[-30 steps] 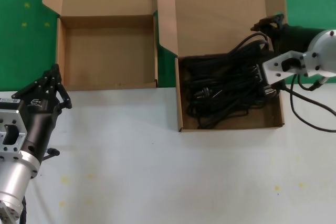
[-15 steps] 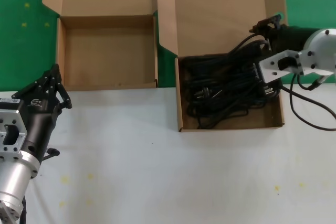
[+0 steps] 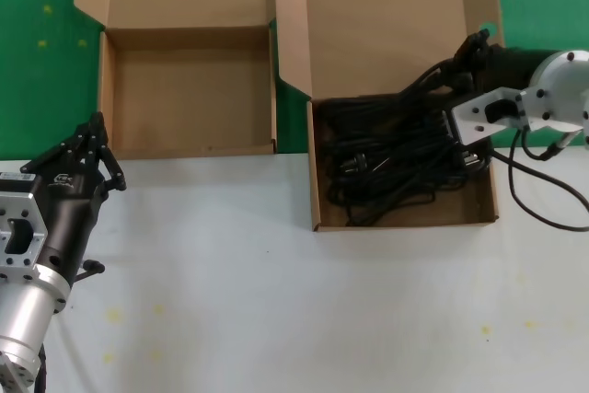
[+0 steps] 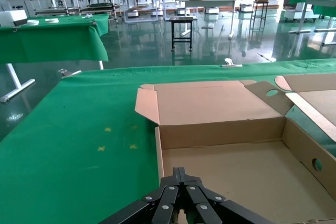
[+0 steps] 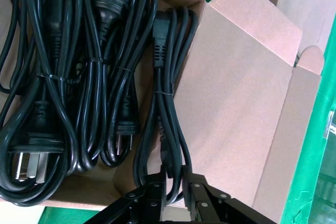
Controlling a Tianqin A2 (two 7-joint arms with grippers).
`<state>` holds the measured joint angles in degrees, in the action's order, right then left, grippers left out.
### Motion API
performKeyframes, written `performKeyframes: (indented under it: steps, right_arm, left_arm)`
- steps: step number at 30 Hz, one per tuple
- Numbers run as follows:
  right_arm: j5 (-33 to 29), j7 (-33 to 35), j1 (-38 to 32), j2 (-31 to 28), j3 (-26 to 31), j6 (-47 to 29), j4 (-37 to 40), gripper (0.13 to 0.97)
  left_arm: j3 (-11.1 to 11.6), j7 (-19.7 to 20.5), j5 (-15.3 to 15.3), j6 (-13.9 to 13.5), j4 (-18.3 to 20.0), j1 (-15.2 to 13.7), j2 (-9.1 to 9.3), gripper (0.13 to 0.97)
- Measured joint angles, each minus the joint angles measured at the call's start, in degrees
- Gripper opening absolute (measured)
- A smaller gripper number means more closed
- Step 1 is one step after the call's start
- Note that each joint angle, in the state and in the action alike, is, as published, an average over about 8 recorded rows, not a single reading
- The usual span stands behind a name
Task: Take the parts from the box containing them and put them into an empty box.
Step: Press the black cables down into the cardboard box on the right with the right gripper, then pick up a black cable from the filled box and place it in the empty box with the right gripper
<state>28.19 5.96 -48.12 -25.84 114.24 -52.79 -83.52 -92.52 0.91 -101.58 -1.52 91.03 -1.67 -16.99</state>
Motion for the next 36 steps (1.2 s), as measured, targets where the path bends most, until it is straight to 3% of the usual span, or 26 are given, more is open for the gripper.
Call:
performKeyframes:
  steps: [7,26,36]
  right_arm:
    - [0.16,-0.70,-0.09,-0.35,-0.21,-1.09,-1.26,0.188]
    - [3.83,-3.68,-1.89,-1.60,-4.66,-2.51,-14.45,0.164]
    - [3.32,-4.62,-2.76,2.82,-5.61,1.10,-14.90,0.164]
  left_arm:
    - [0.00,0.00,0.00,0.00,0.00,0.00,0.00,0.144]
    - [0.00,0.00,0.00,0.00,0.00,0.00,0.00,0.144]
    - [0.00,0.00,0.00,0.00,0.00,0.00,0.00,0.144]
